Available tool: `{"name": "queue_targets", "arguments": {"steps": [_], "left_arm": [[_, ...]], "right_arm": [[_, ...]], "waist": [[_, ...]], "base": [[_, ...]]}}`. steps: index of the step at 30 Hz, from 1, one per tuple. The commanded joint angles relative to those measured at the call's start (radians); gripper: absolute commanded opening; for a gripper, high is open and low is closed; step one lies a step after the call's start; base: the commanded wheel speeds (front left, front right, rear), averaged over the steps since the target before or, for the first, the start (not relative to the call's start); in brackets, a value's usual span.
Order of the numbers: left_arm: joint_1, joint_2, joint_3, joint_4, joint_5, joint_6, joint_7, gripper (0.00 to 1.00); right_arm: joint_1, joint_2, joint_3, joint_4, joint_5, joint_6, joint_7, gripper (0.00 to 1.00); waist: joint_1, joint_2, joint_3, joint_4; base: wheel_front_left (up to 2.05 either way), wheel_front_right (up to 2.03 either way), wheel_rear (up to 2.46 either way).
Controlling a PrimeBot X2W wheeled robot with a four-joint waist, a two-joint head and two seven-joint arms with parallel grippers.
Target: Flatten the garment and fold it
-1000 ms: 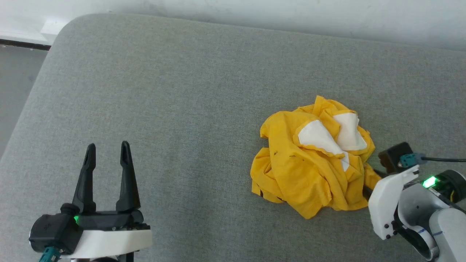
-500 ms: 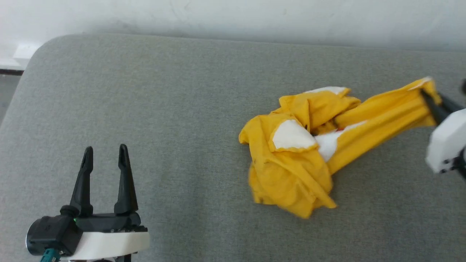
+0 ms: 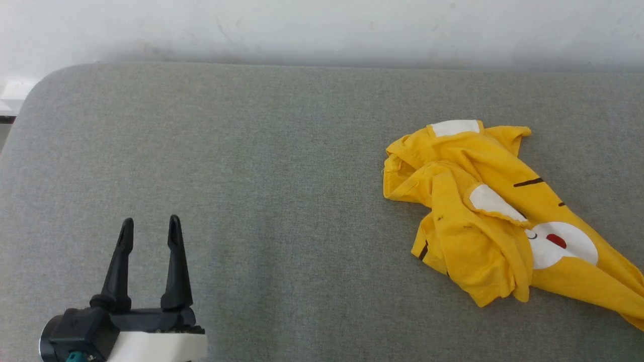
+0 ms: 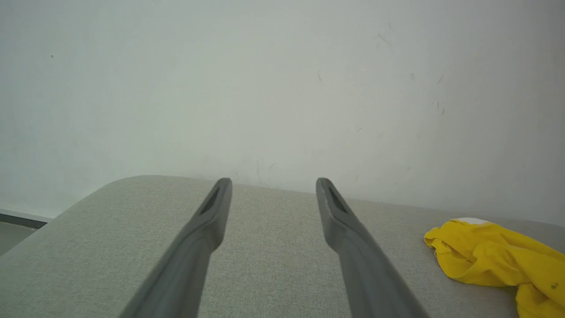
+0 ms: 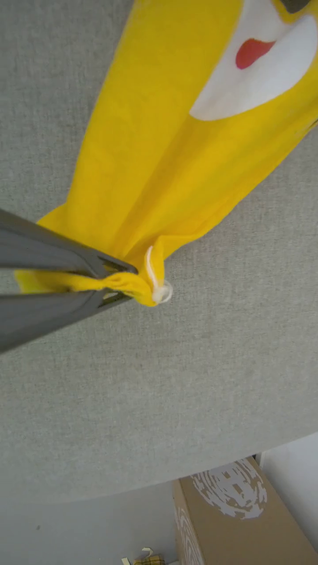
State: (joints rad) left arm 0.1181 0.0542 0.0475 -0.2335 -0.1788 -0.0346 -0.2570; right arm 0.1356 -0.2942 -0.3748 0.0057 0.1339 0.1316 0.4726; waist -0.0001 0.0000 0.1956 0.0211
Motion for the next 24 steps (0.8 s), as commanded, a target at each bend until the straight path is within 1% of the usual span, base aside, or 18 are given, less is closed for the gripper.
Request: {"name": "queue_targets", "arguments": {"steps": [1,2,5,9,13,15,17,20,24], "left_arm": [[0.008,-0.004,0.002,0.007,0.009,-0.007,-0.005,1.00],[0.008,-0.004,0.003,0.010,0.011,-0.008,-0.005,1.00],[0.006,-0.004,0.005,0.017,0.017,-0.009,-0.005,1.00],[0.001,-0.004,0.004,0.021,0.019,-0.009,-0.005,1.00],[-0.010,-0.004,-0.003,0.018,0.011,-0.004,-0.005,1.00],[-0.012,-0.004,-0.007,0.018,0.005,-0.001,-0.005,1.00],[-0.016,-0.004,-0.013,0.020,0.001,0.000,-0.005,1.00],[-0.024,-0.004,-0.019,0.020,-0.005,0.006,-0.005,1.00],[-0.028,-0.004,-0.022,0.023,-0.010,0.011,-0.005,1.00]], "right_arm": [[-0.004,0.004,-0.002,0.010,-0.015,-0.001,-0.026,0.71],[-0.007,0.009,-0.002,0.019,-0.021,-0.001,-0.040,1.00],[-0.052,0.019,0.021,0.014,-0.017,-0.001,-0.074,1.00],[-0.145,0.010,0.102,-0.079,0.041,-0.001,-0.069,1.00],[-0.219,-0.018,0.245,-0.185,0.116,-0.001,0.008,1.00],[-0.248,-0.039,0.327,-0.218,0.145,-0.001,0.056,1.00],[-0.272,-0.046,0.396,-0.238,0.170,-0.001,0.096,1.00],[-0.303,-0.060,0.481,-0.239,0.197,-0.001,0.147,1.00],[-0.329,-0.088,0.556,-0.199,0.203,-0.001,0.206,1.00]], "waist": [[0.0001,0.0000,0.000,-0.004],[0.0001,0.0000,-0.001,-0.007],[0.0001,0.0000,-0.007,-0.015],[0.0001,0.0000,-0.014,-0.018],[0.0001,0.0000,-0.009,-0.005],[0.0001,0.0000,-0.002,0.006],[0.0001,0.0000,0.005,0.022],[0.0001,0.0000,0.017,0.047],[0.0001,0.0000,0.031,0.077]], "base": [[0.00,0.00,0.00],[0.00,0.00,0.00],[0.00,0.00,0.00],[0.00,0.00,0.00],[0.00,0.00,0.00],[0.00,0.00,0.00],[0.00,0.00,0.00],[0.00,0.00,0.00],[0.00,0.00,0.00]]}}
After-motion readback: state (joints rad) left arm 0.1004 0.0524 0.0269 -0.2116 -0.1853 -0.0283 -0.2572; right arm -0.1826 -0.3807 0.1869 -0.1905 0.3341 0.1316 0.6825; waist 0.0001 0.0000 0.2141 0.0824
